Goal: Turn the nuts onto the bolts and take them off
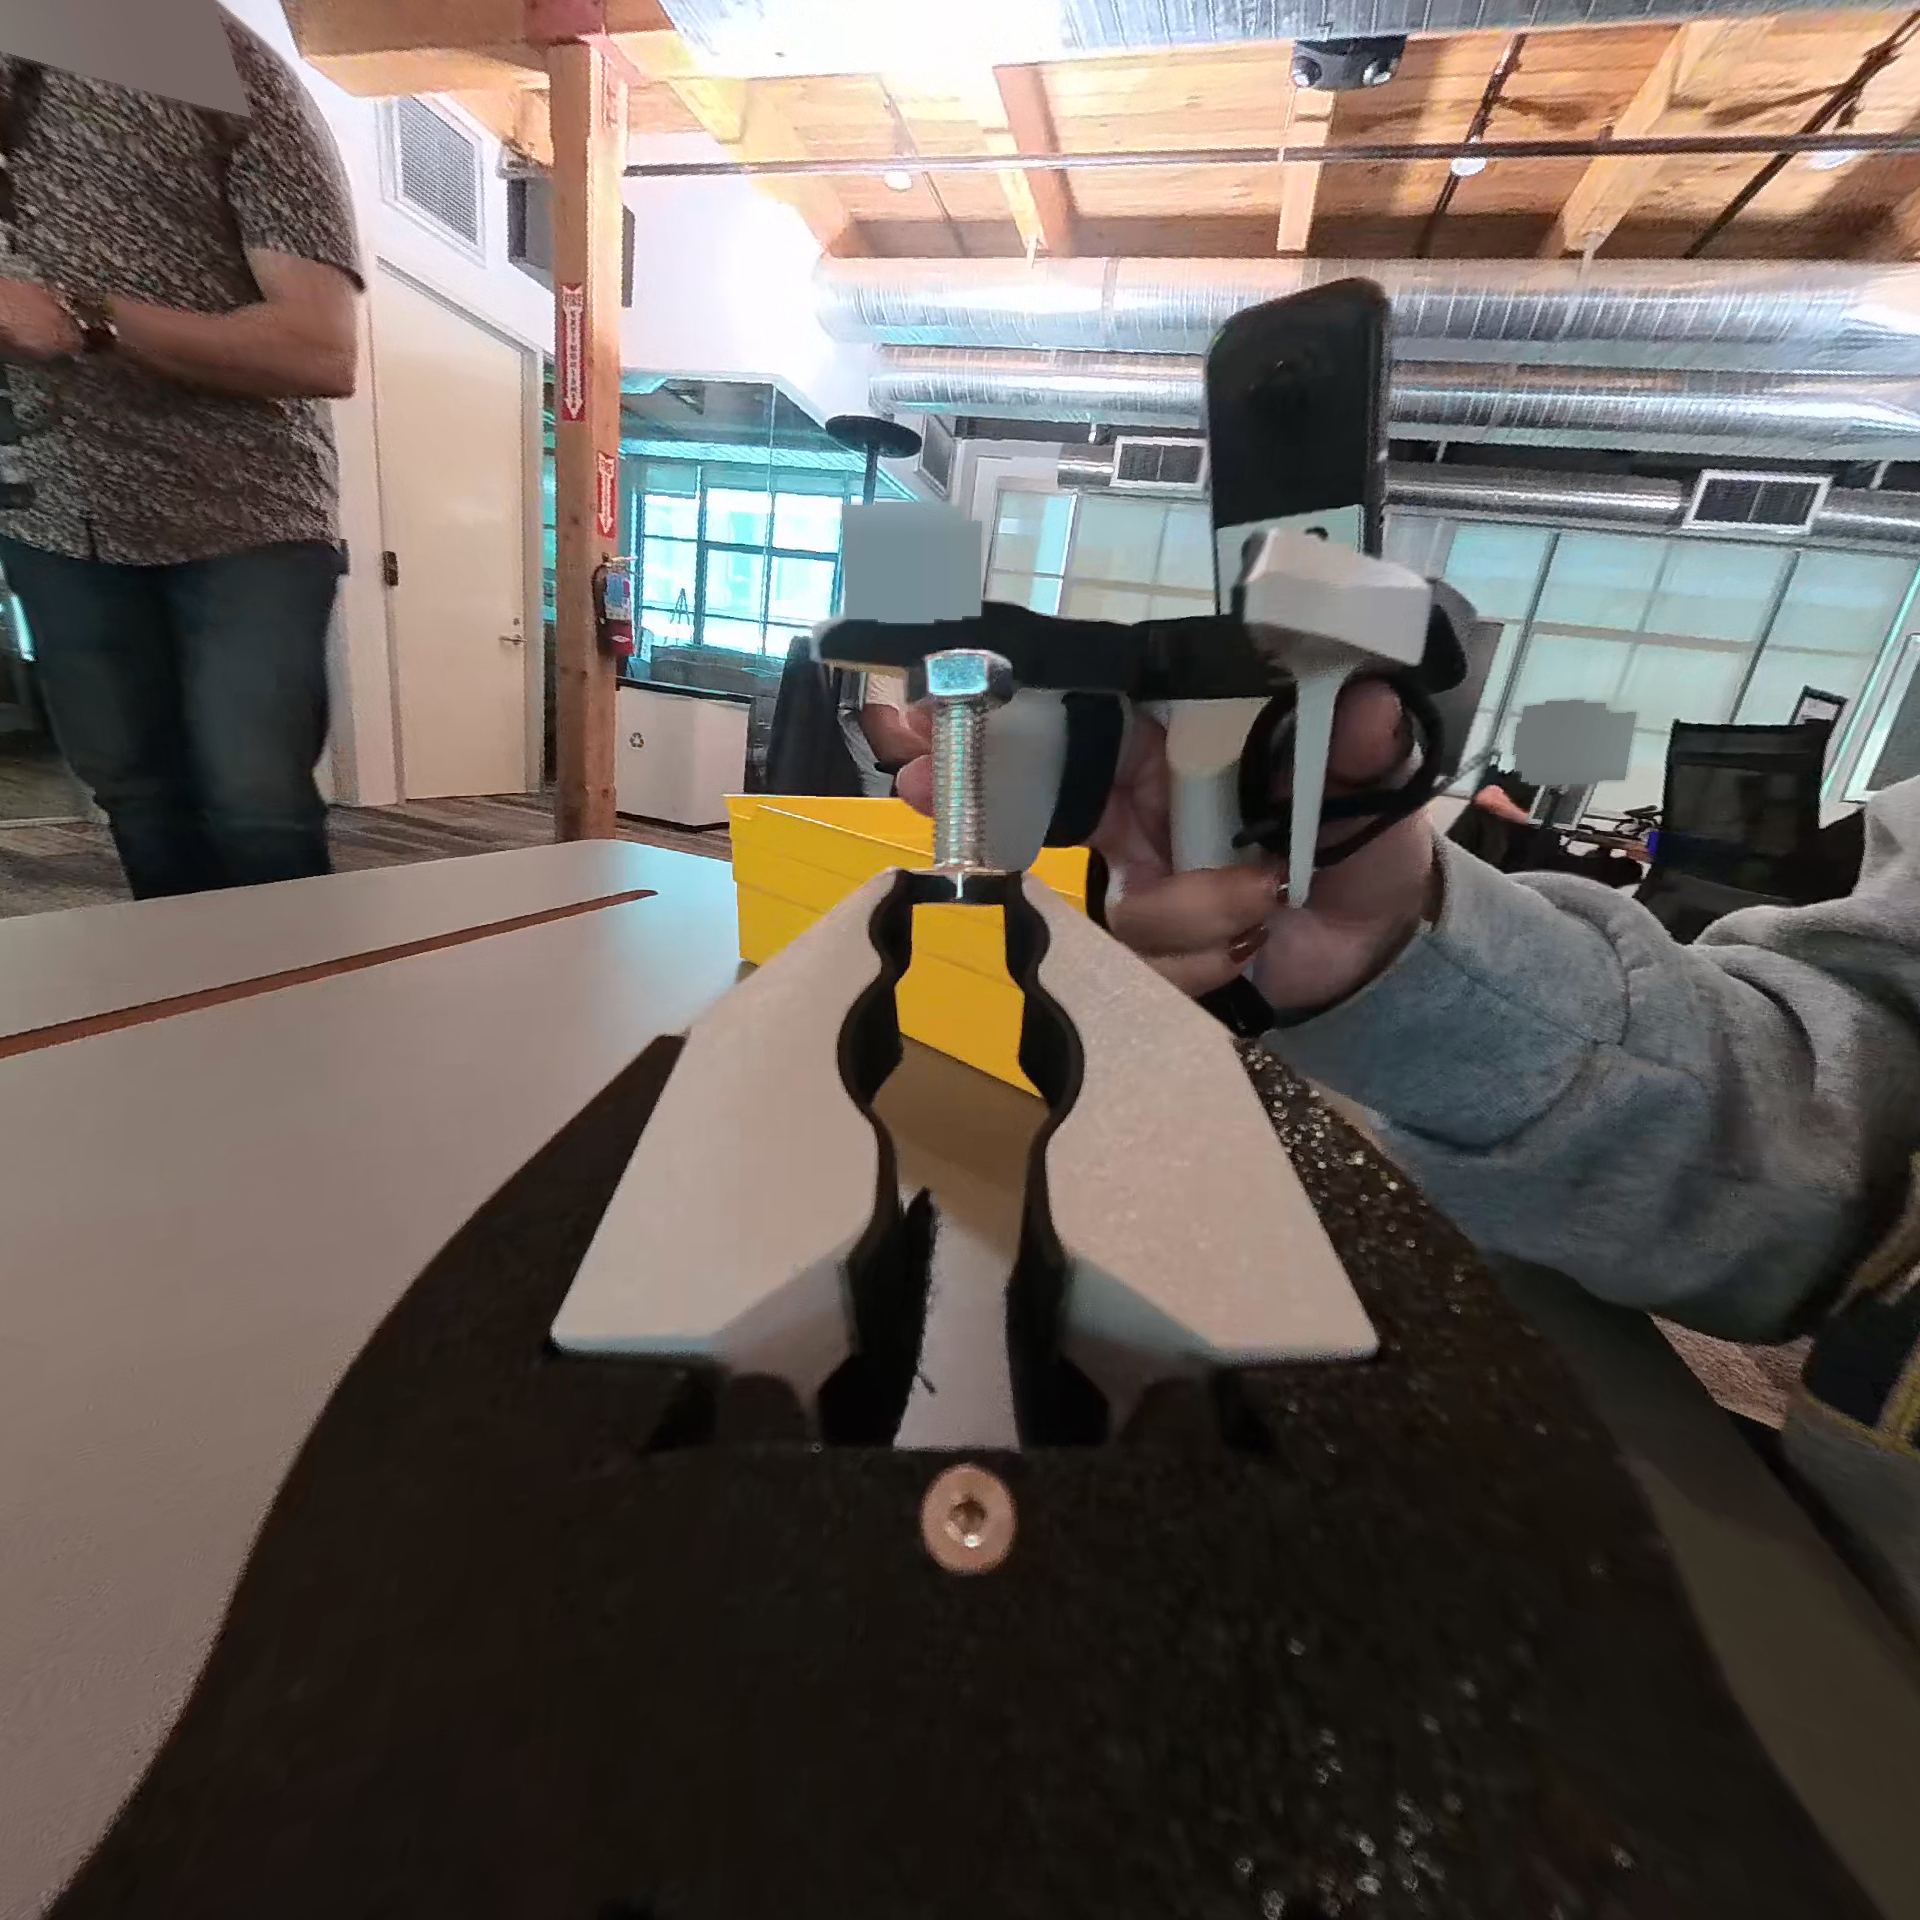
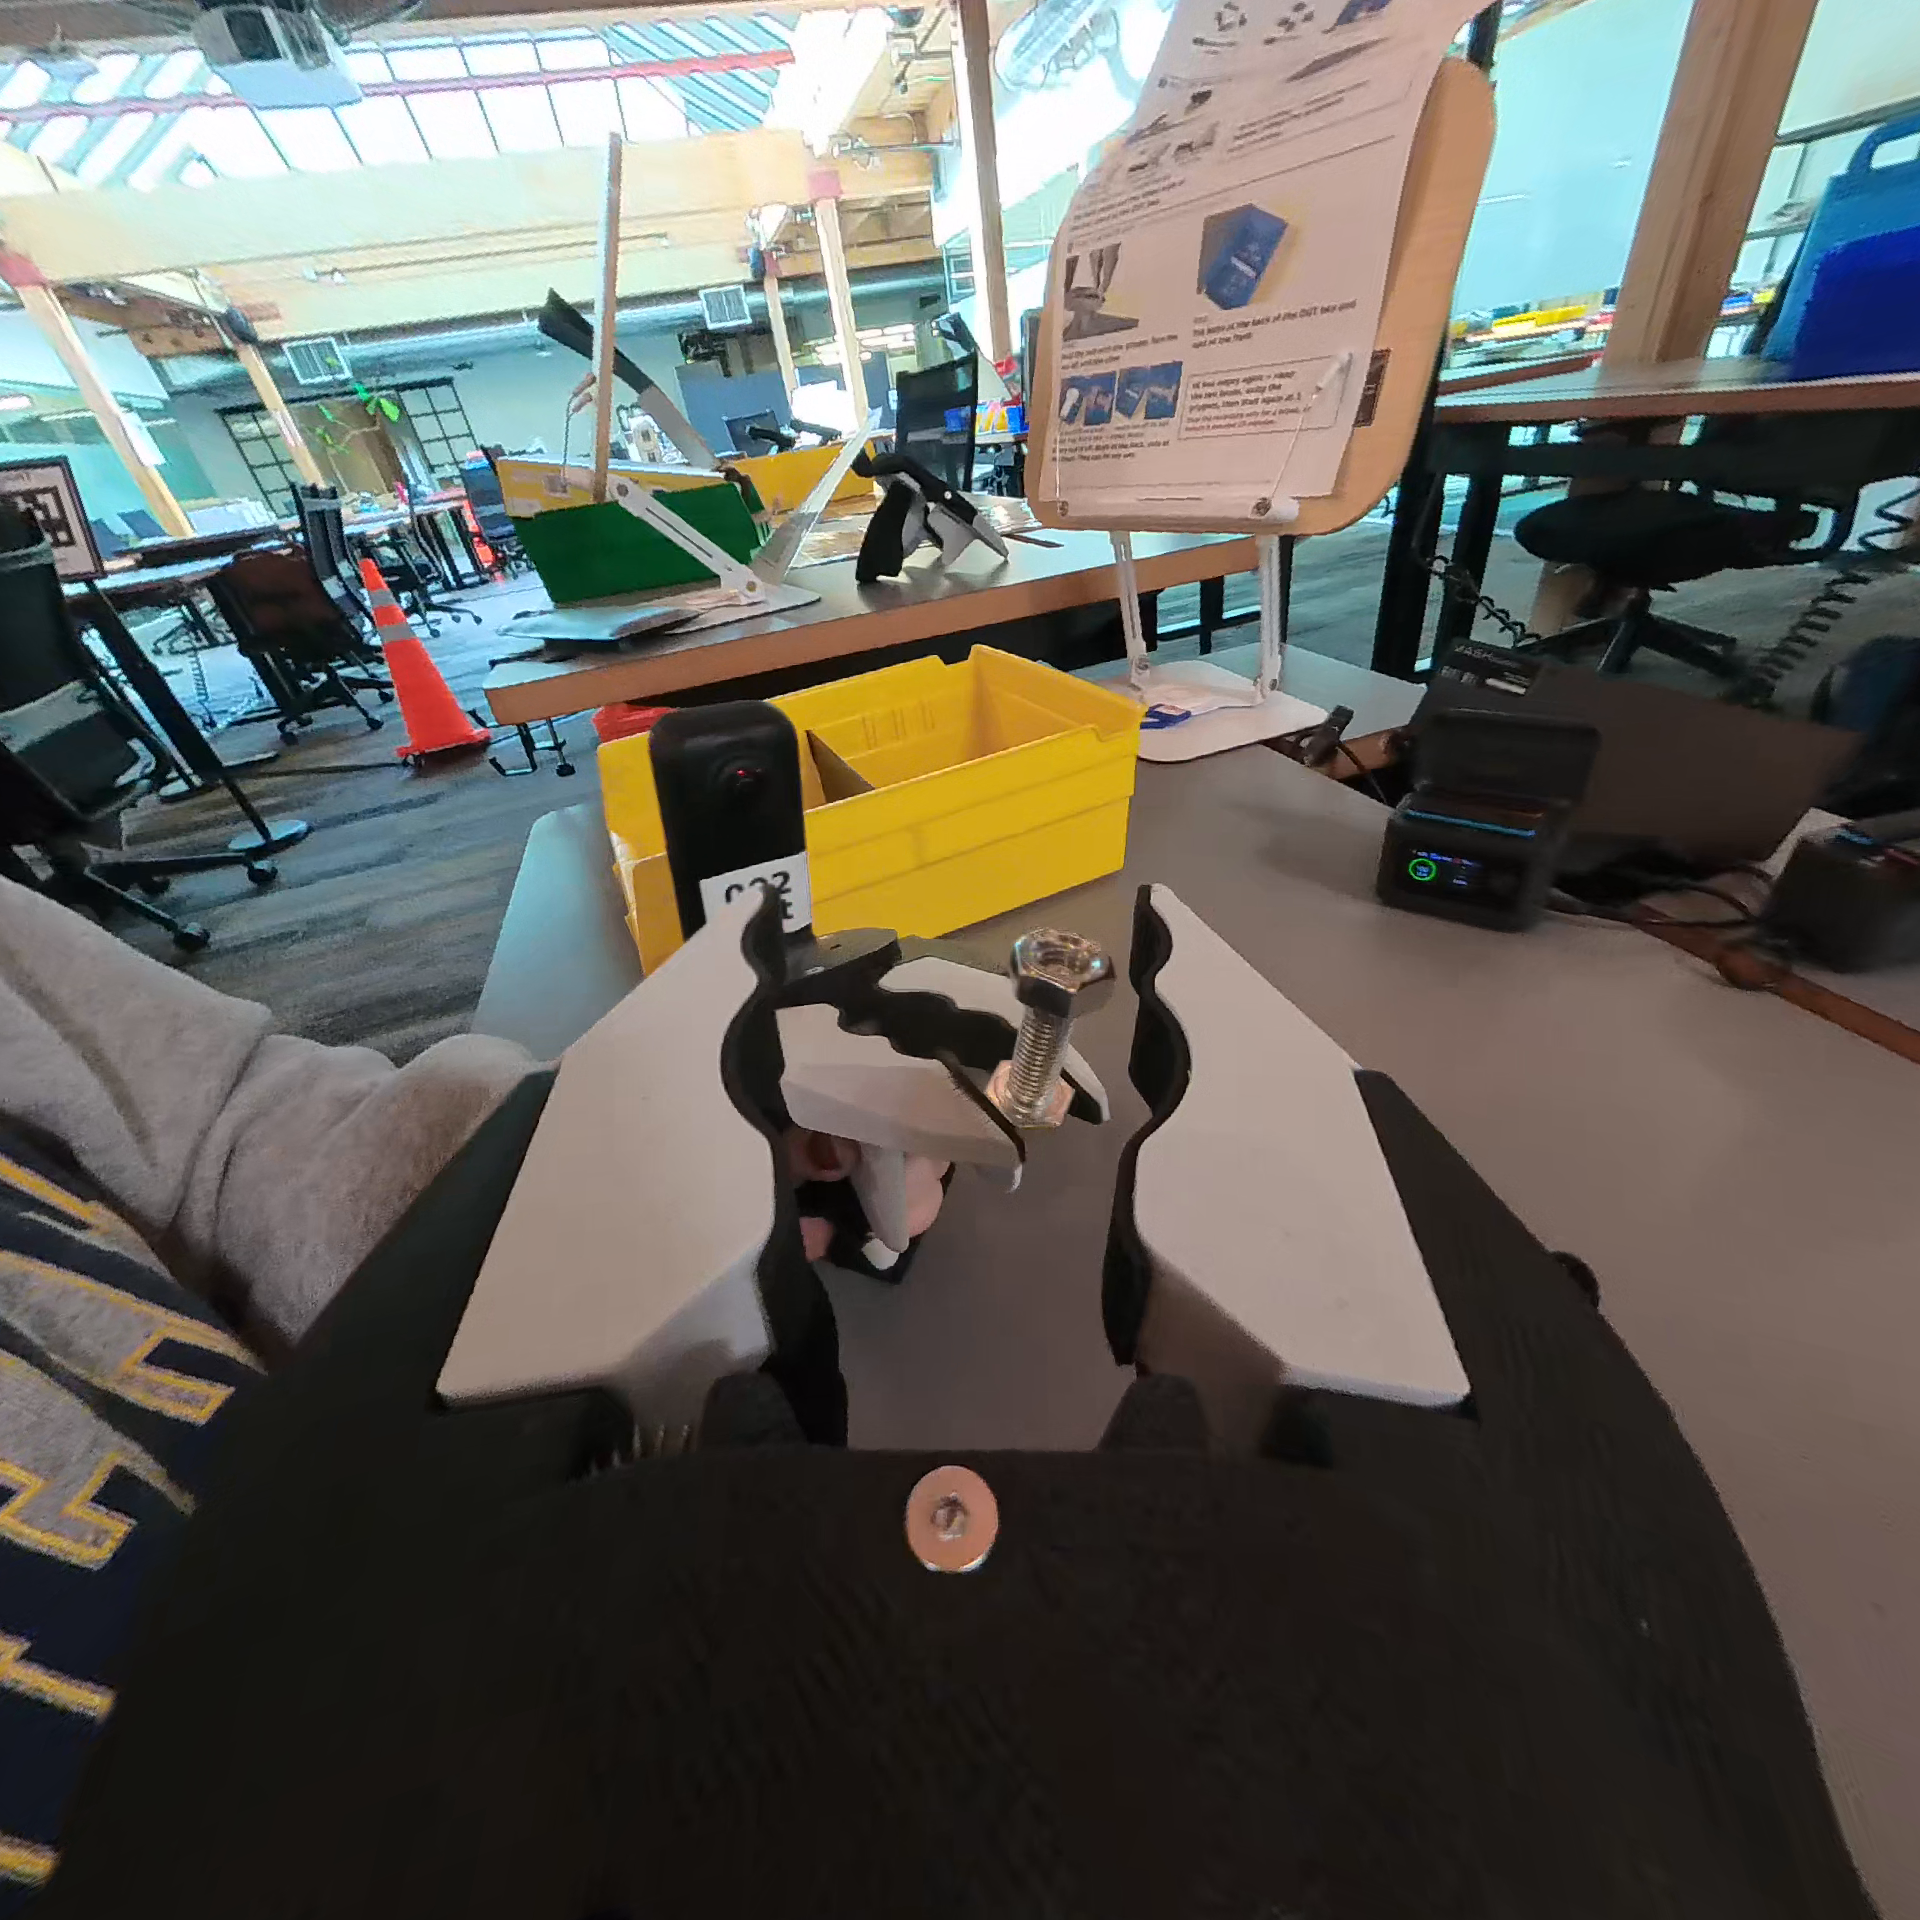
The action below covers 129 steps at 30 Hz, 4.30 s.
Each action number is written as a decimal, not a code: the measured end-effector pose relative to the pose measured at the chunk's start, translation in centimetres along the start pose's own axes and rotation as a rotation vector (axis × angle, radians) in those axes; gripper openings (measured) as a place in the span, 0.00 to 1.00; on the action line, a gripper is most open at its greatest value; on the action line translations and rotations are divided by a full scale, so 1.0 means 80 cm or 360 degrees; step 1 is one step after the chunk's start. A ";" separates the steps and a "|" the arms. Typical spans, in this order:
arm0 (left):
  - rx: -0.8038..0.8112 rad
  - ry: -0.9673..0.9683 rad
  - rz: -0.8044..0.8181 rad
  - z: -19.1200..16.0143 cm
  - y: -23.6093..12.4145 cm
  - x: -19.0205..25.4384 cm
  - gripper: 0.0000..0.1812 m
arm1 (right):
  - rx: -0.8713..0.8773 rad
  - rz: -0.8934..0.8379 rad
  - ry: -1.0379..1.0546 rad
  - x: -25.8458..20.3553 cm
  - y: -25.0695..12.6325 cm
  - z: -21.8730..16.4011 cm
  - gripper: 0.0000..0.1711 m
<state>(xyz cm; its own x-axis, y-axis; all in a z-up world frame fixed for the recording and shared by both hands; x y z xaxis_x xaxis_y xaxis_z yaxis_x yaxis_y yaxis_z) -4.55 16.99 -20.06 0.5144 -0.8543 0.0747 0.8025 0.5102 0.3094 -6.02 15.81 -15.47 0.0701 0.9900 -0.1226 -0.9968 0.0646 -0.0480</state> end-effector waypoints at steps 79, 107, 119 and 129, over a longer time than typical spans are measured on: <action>0.0128 -0.0152 -0.0051 0.013 -0.022 -0.013 0.08 | 0.0365 0.0181 0.0060 0.009 -0.004 -0.008 0.32; 0.0128 -0.0259 -0.0067 0.015 -0.029 -0.017 0.08 | 0.0358 0.0292 0.0117 0.003 -0.005 -0.015 0.33; 0.0145 -0.0361 -0.0175 0.010 -0.019 -0.008 0.08 | 0.0358 0.0287 0.0106 -0.001 0.000 -0.017 0.40; -0.0046 -0.0449 -0.0423 -0.014 0.008 0.025 0.08 | 0.0391 0.0299 0.0126 -0.009 0.005 -0.017 0.43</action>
<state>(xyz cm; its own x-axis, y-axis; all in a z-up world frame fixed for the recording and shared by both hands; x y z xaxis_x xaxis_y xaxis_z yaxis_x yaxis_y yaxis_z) -2.69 15.75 -20.75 0.1875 -0.9488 0.2544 0.9067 0.2668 0.3267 -6.41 14.96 -16.72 -0.1226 0.9753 -0.1838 -0.9717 -0.0803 0.2223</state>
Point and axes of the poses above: each gripper's, where its closed fingertips meet, y out along the fingers, z out of its top, x = y × z across the jaws, the point moved 1 cm from there along -y, back along the fingers, and after that the axes turned 12 degrees about -z, right-handed, at the moved point
